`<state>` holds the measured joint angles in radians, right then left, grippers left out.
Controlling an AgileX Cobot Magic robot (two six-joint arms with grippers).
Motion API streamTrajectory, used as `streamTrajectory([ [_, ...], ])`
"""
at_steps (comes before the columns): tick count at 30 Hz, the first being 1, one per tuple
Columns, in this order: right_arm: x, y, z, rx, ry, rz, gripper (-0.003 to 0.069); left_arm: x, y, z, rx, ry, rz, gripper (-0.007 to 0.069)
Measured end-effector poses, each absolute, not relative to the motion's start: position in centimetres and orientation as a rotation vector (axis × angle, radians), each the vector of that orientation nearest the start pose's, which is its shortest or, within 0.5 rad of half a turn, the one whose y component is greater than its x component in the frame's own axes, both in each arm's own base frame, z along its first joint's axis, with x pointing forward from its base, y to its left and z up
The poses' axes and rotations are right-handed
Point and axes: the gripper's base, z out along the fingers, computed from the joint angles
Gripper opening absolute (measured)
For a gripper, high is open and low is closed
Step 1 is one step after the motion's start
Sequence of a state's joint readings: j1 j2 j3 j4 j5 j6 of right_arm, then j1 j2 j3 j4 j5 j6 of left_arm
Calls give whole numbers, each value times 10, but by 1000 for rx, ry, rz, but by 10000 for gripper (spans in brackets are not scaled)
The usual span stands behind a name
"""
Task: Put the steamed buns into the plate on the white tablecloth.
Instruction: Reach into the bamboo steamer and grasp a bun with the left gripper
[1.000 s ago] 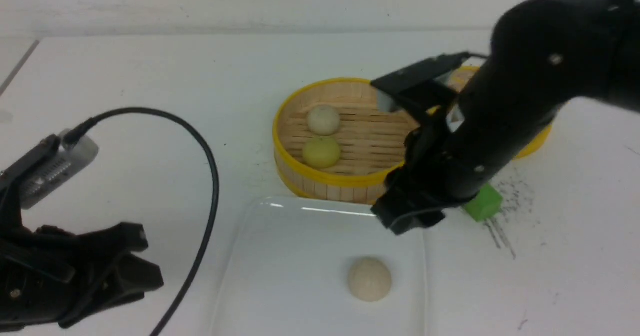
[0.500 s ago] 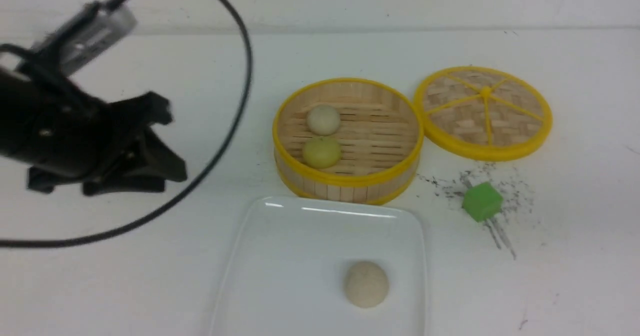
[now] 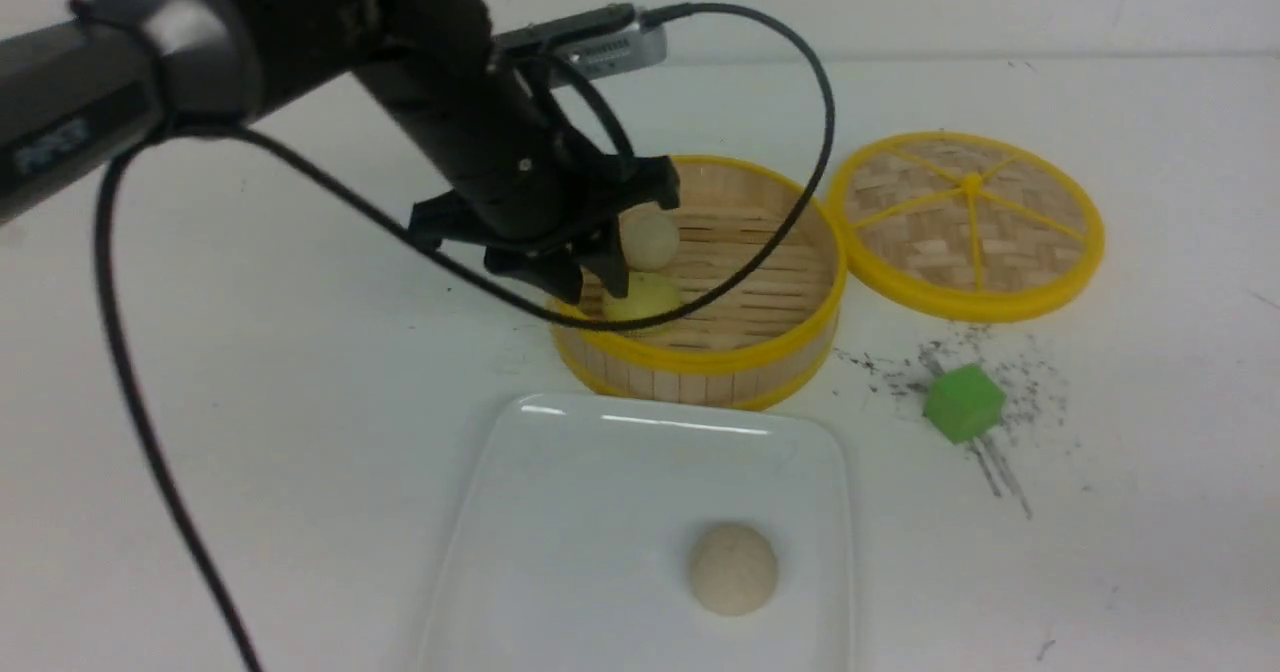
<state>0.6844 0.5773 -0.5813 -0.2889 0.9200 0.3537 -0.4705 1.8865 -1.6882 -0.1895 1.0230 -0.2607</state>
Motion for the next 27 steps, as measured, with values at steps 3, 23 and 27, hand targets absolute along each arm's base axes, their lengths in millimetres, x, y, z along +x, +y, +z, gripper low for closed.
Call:
streamTrajectory([
  [3, 87, 44, 283, -502, 2292, 142, -5, 381, -223, 288, 246, 2743, -333, 320],
  [23, 88, 44, 283, -507, 2277, 140, 9, 415, -254, 217, 325, 2813, -180, 57],
  [27, 88, 44, 283, -507, 2278, 141, 12, 412, -252, 242, 341, 2789, -189, 18],
])
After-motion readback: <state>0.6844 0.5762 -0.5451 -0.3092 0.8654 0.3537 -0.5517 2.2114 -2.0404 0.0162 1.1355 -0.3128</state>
